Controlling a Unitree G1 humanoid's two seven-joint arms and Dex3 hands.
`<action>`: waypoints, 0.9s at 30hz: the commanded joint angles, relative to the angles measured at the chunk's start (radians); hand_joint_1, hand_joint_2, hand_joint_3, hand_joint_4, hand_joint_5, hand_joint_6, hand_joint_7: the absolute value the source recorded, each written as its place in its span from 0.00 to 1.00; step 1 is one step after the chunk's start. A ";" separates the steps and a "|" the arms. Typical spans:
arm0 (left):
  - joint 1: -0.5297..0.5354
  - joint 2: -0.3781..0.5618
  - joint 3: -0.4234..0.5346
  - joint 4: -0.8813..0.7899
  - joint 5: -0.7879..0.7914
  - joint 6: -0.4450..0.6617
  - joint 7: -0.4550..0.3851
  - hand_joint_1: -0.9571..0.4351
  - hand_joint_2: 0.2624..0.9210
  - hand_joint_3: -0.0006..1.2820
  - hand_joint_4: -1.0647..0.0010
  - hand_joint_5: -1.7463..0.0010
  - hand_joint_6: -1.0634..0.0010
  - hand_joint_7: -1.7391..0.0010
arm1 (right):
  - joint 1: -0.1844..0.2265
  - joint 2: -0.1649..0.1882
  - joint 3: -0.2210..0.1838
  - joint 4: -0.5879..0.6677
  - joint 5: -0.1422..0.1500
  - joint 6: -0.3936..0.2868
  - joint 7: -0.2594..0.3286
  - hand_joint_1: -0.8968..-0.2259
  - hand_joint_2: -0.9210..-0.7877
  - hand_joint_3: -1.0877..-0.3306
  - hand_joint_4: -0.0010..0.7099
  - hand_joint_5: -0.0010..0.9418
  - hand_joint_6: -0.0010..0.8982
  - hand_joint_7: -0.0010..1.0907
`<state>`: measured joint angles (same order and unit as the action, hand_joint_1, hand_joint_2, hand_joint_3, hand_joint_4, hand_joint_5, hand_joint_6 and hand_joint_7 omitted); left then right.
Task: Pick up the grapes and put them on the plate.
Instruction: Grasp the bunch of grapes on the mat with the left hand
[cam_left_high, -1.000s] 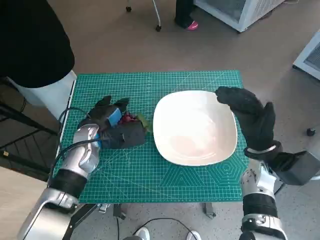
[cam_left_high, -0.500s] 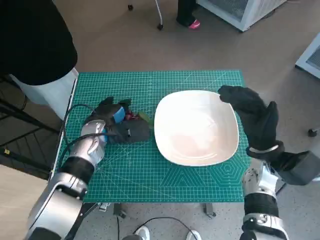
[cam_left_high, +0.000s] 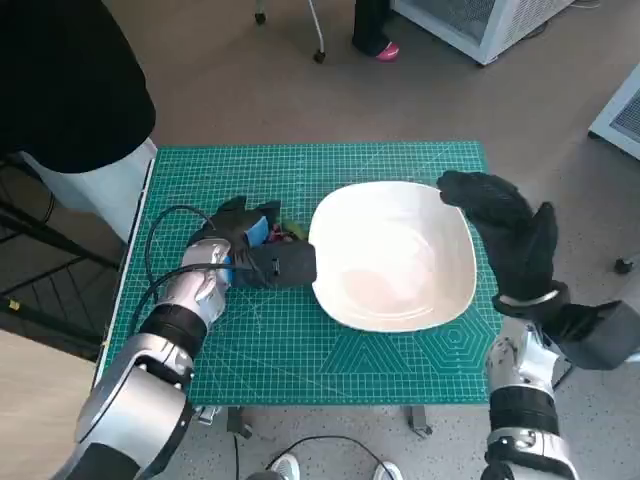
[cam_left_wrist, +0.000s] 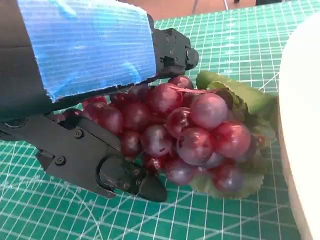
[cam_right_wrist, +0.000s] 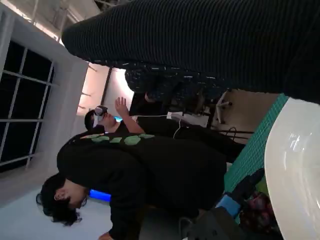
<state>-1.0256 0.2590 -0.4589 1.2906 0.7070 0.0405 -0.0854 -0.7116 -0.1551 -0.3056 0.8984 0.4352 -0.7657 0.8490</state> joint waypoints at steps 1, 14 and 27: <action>0.024 -0.018 -0.013 0.031 -0.011 -0.005 -0.025 0.32 0.76 0.00 0.99 1.00 0.82 0.99 | 0.027 -0.007 -0.003 -0.006 0.004 0.015 0.002 0.77 0.00 0.71 0.77 0.00 0.57 0.00; 0.033 -0.023 -0.011 0.042 -0.037 -0.003 -0.042 0.35 0.76 0.00 0.90 0.99 0.75 0.98 | 0.022 -0.010 -0.005 0.000 -0.003 0.007 0.002 0.77 0.00 0.72 0.77 0.00 0.57 0.00; 0.052 -0.022 -0.045 0.045 -0.022 -0.020 0.020 0.57 0.81 0.01 0.44 0.71 0.37 0.85 | 0.020 -0.011 -0.003 0.003 -0.003 0.014 0.006 0.77 0.00 0.72 0.77 0.00 0.57 0.00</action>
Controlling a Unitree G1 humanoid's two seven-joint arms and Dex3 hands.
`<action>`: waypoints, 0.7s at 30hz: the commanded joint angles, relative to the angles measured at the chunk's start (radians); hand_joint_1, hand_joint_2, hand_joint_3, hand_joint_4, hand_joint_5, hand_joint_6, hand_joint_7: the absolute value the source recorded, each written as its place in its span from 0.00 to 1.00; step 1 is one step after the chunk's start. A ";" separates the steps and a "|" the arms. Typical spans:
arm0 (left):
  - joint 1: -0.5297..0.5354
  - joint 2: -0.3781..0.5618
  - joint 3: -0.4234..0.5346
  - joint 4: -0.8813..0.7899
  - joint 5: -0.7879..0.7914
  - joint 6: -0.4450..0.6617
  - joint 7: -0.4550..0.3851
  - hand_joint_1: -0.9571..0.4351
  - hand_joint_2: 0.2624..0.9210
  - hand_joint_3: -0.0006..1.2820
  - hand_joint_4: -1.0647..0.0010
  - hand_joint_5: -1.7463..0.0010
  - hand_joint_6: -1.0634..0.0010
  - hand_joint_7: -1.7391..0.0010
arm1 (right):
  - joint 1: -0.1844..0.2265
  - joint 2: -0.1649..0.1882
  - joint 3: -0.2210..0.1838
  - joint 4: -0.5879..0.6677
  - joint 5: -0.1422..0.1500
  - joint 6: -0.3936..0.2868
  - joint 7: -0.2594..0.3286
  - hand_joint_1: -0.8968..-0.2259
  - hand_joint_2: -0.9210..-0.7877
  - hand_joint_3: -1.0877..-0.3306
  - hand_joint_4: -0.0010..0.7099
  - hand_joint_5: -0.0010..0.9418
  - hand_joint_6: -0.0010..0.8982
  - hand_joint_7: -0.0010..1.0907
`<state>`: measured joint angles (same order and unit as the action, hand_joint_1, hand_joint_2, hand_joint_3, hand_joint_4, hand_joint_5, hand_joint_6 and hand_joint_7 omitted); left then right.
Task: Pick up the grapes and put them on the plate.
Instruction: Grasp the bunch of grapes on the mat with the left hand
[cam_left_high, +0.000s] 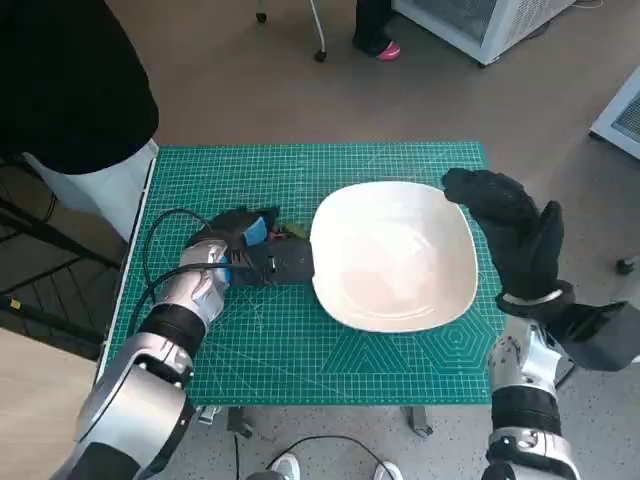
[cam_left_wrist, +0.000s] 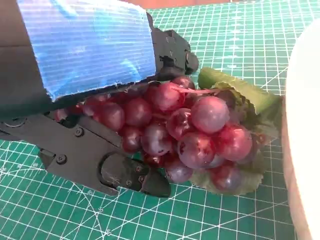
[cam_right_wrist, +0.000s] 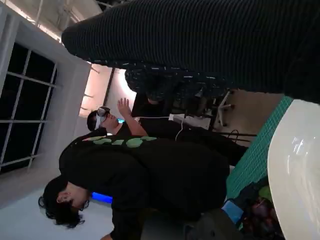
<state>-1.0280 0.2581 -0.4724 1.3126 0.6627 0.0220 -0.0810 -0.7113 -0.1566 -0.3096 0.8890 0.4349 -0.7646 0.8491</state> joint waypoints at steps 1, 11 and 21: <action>0.056 -0.022 -0.040 0.023 0.029 0.000 0.028 0.60 0.85 0.02 0.43 0.59 0.35 0.77 | 0.020 -0.010 0.001 0.013 -0.003 0.013 0.007 0.77 0.00 0.72 0.77 0.00 0.57 0.00; 0.056 -0.027 -0.095 0.023 0.066 0.023 0.099 0.69 1.00 0.09 0.50 0.31 0.35 0.31 | 0.016 -0.017 0.000 0.018 -0.001 0.016 0.013 0.77 0.00 0.72 0.77 0.00 0.57 0.00; 0.051 -0.029 -0.106 0.025 0.056 0.032 0.092 0.69 1.00 0.12 0.55 0.30 0.39 0.25 | 0.014 -0.023 -0.002 0.012 0.004 0.026 0.020 0.78 0.00 0.72 0.77 0.00 0.57 0.00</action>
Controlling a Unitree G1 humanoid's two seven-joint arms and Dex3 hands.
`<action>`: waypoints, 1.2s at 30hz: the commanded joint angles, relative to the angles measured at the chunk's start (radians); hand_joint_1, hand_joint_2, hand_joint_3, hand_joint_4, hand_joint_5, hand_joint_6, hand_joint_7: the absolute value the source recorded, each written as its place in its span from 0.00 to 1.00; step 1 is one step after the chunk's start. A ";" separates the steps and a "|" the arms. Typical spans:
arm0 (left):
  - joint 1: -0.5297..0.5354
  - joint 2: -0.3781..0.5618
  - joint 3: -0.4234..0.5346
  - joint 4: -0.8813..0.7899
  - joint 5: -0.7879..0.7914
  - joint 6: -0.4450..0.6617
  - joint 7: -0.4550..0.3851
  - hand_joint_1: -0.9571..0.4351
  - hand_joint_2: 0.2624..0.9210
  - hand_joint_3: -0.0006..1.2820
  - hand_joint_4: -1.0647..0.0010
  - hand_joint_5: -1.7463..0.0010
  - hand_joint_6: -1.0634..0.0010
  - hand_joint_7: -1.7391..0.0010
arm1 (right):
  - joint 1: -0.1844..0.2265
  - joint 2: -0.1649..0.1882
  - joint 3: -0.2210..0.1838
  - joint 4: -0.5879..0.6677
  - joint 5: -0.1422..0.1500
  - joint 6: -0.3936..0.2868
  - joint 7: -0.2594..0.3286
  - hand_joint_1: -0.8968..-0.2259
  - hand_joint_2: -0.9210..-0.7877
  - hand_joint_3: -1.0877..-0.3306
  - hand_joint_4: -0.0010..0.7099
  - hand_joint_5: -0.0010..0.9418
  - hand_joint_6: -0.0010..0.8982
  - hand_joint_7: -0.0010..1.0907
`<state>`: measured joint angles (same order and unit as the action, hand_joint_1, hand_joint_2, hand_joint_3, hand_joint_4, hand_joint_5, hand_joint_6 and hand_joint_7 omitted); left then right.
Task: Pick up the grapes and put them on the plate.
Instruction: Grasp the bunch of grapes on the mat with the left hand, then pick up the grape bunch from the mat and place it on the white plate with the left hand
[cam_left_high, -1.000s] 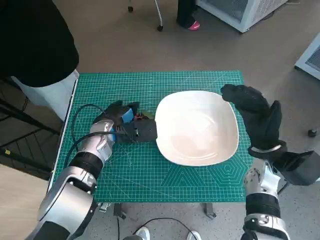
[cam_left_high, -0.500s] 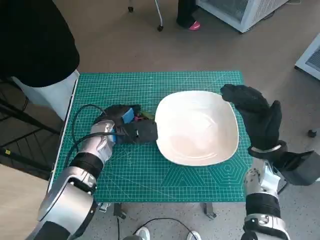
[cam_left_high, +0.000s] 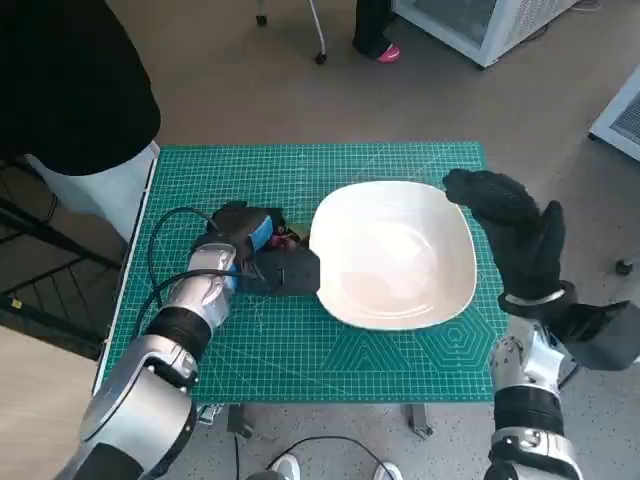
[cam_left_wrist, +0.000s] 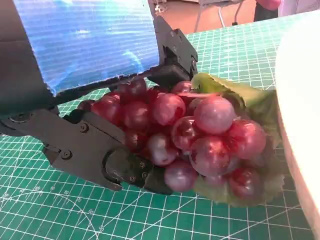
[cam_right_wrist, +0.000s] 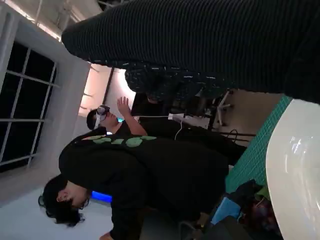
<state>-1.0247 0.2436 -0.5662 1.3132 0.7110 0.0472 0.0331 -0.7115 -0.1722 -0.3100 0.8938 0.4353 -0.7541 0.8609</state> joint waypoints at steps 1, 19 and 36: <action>0.048 -0.014 -0.012 0.025 0.006 0.007 -0.023 0.69 1.00 0.13 0.56 0.30 0.39 0.25 | 0.015 -0.007 -0.001 0.006 0.004 0.015 0.009 0.78 0.00 0.72 0.77 0.00 0.57 0.00; 0.051 -0.011 -0.011 0.026 -0.002 0.006 -0.022 0.69 1.00 0.13 0.55 0.29 0.41 0.25 | 0.011 -0.014 -0.003 0.013 0.004 0.015 0.015 0.78 0.00 0.72 0.77 0.00 0.57 0.00; 0.033 0.008 0.012 0.013 -0.019 0.024 -0.030 0.69 1.00 0.16 0.53 0.20 0.51 0.29 | 0.004 -0.011 -0.004 0.016 0.004 0.016 0.009 0.78 0.00 0.72 0.77 0.00 0.59 0.01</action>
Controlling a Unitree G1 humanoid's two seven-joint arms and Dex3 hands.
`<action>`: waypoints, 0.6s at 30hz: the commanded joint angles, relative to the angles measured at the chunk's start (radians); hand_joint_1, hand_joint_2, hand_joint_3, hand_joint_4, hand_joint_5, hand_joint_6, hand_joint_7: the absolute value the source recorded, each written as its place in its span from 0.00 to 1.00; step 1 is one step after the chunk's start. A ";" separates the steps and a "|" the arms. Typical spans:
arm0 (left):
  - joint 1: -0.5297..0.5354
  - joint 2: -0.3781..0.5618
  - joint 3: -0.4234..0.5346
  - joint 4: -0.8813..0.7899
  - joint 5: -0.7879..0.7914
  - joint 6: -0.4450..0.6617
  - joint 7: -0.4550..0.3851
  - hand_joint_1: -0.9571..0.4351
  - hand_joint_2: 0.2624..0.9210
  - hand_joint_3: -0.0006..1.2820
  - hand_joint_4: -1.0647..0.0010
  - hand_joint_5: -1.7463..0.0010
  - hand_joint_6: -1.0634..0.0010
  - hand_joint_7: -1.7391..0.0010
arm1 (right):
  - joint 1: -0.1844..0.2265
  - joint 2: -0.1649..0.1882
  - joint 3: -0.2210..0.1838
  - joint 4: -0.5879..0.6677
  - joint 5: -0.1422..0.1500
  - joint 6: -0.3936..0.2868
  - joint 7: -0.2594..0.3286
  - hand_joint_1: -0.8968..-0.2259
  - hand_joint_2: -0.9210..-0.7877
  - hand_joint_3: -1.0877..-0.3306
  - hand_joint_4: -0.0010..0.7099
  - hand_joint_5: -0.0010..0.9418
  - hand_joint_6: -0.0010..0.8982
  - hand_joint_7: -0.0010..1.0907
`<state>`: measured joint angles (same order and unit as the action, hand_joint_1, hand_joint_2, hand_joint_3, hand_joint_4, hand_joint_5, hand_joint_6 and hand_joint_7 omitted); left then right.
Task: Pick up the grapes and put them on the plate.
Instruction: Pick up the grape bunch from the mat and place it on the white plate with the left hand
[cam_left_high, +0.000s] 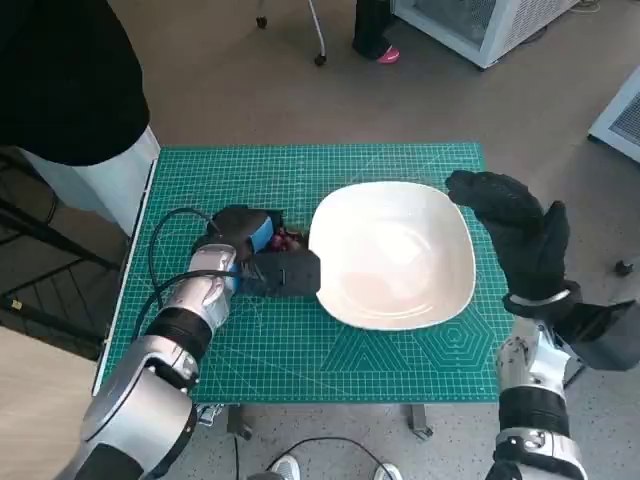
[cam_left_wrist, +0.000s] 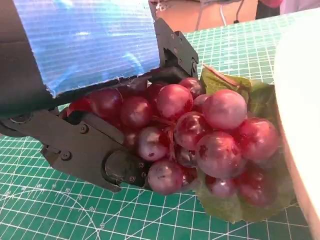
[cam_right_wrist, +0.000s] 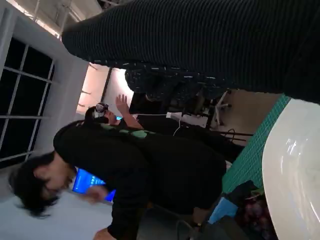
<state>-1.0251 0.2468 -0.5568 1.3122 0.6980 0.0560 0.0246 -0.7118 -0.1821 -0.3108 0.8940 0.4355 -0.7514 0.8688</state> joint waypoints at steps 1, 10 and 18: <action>0.031 0.008 0.004 0.013 -0.006 0.017 -0.022 0.69 1.00 0.16 0.54 0.20 0.51 0.29 | 0.003 0.000 -0.003 0.018 0.004 0.013 0.001 0.78 0.00 0.72 0.77 0.00 0.59 0.01; 0.008 0.037 0.018 -0.008 -0.013 0.022 -0.041 0.69 1.00 0.11 0.51 0.28 0.43 0.27 | -0.008 0.002 -0.006 0.037 0.005 0.012 0.002 0.78 0.00 0.72 0.77 0.00 0.59 0.01; -0.011 0.076 0.030 -0.048 -0.013 0.033 -0.047 0.69 1.00 0.10 0.48 0.30 0.41 0.28 | -0.021 0.005 -0.013 0.057 0.008 0.010 0.007 0.78 0.00 0.72 0.77 0.00 0.59 0.01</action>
<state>-1.0289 0.2914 -0.5345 1.2795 0.6897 0.0768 -0.0153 -0.7325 -0.1817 -0.3174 0.9290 0.4360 -0.7513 0.8690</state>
